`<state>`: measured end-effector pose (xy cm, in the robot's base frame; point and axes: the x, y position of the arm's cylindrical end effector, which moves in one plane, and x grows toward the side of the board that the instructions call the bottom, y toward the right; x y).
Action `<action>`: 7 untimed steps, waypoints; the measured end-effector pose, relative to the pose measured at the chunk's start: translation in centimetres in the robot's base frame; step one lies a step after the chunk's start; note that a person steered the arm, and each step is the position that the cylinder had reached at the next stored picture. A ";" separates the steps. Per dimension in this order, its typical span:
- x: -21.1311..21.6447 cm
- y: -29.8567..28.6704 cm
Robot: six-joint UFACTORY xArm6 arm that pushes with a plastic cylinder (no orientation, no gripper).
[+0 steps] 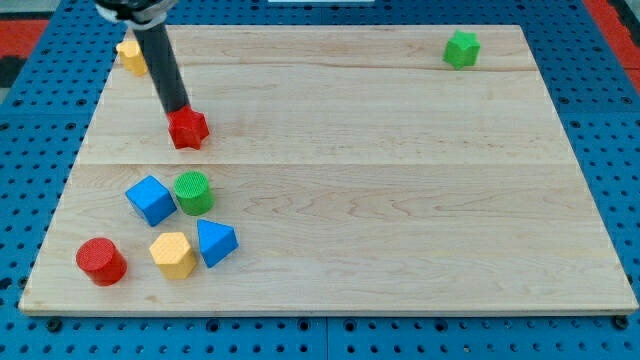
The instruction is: Push the yellow heart into the red star and blue cube
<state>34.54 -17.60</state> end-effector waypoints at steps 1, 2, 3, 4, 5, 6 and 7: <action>3.0 1.5; 8.1 1.4; 5.6 2.6; -0.9 7.1; -7.5 8.3; -13.9 7.3; -15.4 7.3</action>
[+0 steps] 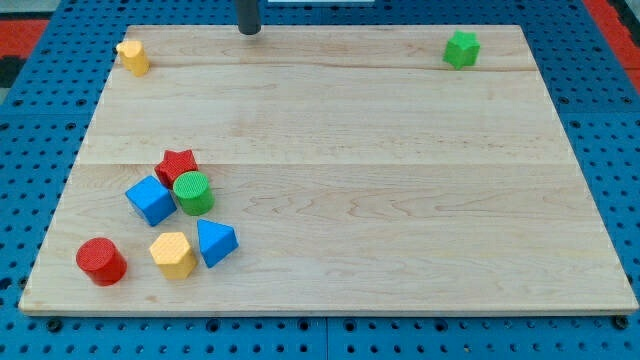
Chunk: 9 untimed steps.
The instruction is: Push the yellow heart into the red star and blue cube
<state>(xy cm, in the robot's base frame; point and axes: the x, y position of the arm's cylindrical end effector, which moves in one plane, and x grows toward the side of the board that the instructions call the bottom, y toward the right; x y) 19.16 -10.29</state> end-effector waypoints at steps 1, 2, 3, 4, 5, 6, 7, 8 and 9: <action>0.8 -10.6; 4.6 -10.3; 4.6 -13.9; 0.8 -12.9; 4.3 -17.0; 11.0 -13.7; 14.1 -9.6; 6.1 -8.2; 1.6 -17.0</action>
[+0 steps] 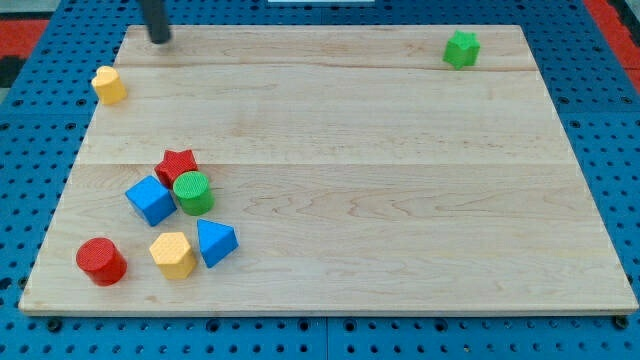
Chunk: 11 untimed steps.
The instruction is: Push the yellow heart into the red star and blue cube
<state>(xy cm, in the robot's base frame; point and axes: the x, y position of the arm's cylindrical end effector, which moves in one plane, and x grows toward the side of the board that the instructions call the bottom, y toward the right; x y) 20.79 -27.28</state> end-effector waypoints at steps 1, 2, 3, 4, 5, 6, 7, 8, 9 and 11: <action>2.9 -3.2; 9.5 0.5; 16.1 7.8; 16.5 7.0; 8.8 6.2; 13.5 0.7; 19.9 3.8; 21.6 10.2; 16.7 8.3; 21.7 17.3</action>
<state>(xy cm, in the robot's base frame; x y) 42.46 -9.98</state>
